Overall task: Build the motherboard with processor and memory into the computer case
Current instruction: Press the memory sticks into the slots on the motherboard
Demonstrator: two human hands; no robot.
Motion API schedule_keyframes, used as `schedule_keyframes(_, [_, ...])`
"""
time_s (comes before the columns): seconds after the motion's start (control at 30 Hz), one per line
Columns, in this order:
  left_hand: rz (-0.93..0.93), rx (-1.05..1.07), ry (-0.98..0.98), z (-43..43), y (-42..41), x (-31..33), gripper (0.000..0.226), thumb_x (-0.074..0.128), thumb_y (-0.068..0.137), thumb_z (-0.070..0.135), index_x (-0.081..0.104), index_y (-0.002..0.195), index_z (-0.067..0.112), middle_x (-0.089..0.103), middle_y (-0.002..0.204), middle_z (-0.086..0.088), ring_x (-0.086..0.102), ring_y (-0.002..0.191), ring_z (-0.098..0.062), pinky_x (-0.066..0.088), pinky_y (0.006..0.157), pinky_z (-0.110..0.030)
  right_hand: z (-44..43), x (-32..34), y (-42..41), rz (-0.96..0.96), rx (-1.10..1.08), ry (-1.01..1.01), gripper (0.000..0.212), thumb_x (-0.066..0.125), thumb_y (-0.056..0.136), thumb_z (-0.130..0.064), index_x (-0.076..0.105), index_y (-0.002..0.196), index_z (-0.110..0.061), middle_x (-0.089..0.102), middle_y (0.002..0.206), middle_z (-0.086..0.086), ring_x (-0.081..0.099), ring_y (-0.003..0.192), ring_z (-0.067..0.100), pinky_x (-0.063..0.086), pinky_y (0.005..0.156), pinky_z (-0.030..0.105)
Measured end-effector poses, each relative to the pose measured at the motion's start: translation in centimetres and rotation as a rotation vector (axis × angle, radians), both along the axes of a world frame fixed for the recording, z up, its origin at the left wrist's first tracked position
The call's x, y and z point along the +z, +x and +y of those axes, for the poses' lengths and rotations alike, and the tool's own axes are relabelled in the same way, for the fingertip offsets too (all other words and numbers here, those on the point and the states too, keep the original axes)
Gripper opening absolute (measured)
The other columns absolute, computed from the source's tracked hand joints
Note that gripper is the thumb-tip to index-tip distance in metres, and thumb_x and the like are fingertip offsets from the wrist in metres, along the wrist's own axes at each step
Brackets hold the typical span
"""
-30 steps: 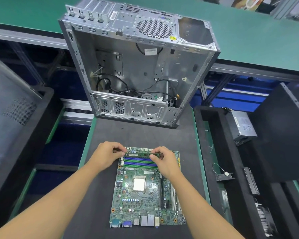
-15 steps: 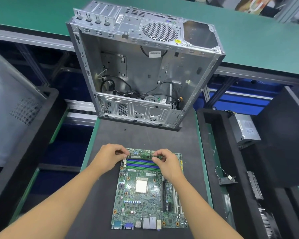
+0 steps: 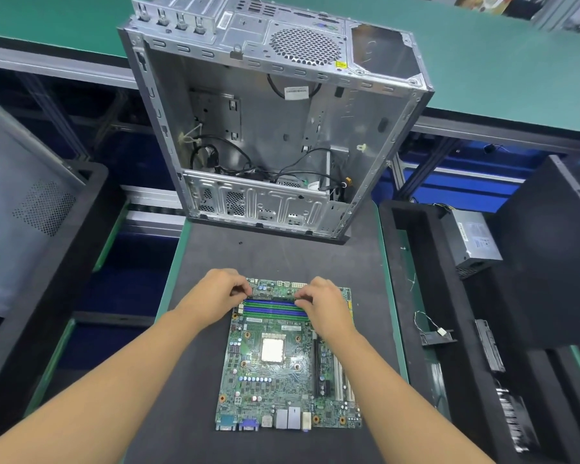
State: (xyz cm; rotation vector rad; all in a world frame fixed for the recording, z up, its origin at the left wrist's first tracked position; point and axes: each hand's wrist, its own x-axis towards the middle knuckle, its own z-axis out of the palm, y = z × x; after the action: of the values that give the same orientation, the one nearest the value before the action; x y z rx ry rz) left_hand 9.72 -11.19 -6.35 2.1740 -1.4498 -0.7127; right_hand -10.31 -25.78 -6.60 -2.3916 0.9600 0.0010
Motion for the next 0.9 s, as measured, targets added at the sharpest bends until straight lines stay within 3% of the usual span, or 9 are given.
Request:
schedule_keyframes(0.17, [-0.026, -0.001, -0.016, 0.2, -0.1, -0.3, 0.014, 0.066, 0.089, 0.013, 0.074, 0.092, 0.024, 0.064, 0.088, 0.010, 0.060, 0.078, -0.002, 0.053, 0.077, -0.024, -1.4, 1.1, -0.2, 0.103, 0.139, 0.028, 0.027, 0.056, 0.102, -0.011, 0.071, 0.125, -0.014, 0.062, 0.117, 0.007, 0.057, 0.109, 0.023, 0.045, 0.099, 0.035])
schedule_keyframes(0.27, [-0.029, -0.006, -0.015, 0.1, -0.1, -0.3, 0.014, 0.066, 0.089, 0.012, 0.074, 0.093, 0.024, 0.063, 0.087, 0.012, 0.059, 0.076, 0.000, 0.052, 0.075, -0.021, -2.1, 1.4, -0.7, 0.090, 0.118, 0.059, 0.026, 0.055, 0.100, -0.001, 0.070, 0.120, -0.010, 0.066, 0.115, 0.005, 0.061, 0.104, 0.018, 0.049, 0.098, 0.033])
schedule_keyframes(0.47, [0.006, -0.020, -0.031, 0.2, 0.1, -0.5, 0.017, 0.067, 0.087, 0.009, 0.073, 0.089, 0.025, 0.059, 0.084, 0.019, 0.058, 0.074, 0.002, 0.043, 0.069, -0.006, -1.9, 1.3, -1.4, 0.004, 0.082, 0.054, 0.019, 0.059, 0.099, -0.004, 0.074, 0.108, -0.013, 0.069, 0.111, -0.001, 0.063, 0.095, 0.013, 0.051, 0.092, 0.025])
schedule_keyframes(0.67, [0.021, -0.034, -0.042, 0.4, 0.2, -0.8, 0.019, 0.067, 0.087, 0.009, 0.070, 0.088, 0.028, 0.060, 0.086, 0.017, 0.059, 0.076, 0.001, 0.048, 0.074, -0.013, -2.0, 1.2, -1.6, -0.013, 0.091, 0.067, 0.017, 0.060, 0.099, -0.007, 0.074, 0.107, -0.014, 0.069, 0.110, -0.003, 0.064, 0.100, 0.014, 0.051, 0.094, 0.027])
schedule_keyframes(0.9, [0.011, -0.050, -0.032, 0.2, 0.2, -0.5, 0.016, 0.067, 0.088, 0.009, 0.072, 0.090, 0.024, 0.059, 0.086, 0.019, 0.059, 0.076, 0.002, 0.047, 0.073, -0.010, -1.3, 0.7, -1.5, 0.011, 0.090, 0.015, 0.017, 0.061, 0.097, -0.003, 0.074, 0.103, -0.011, 0.069, 0.109, 0.000, 0.063, 0.100, 0.017, 0.049, 0.090, 0.024])
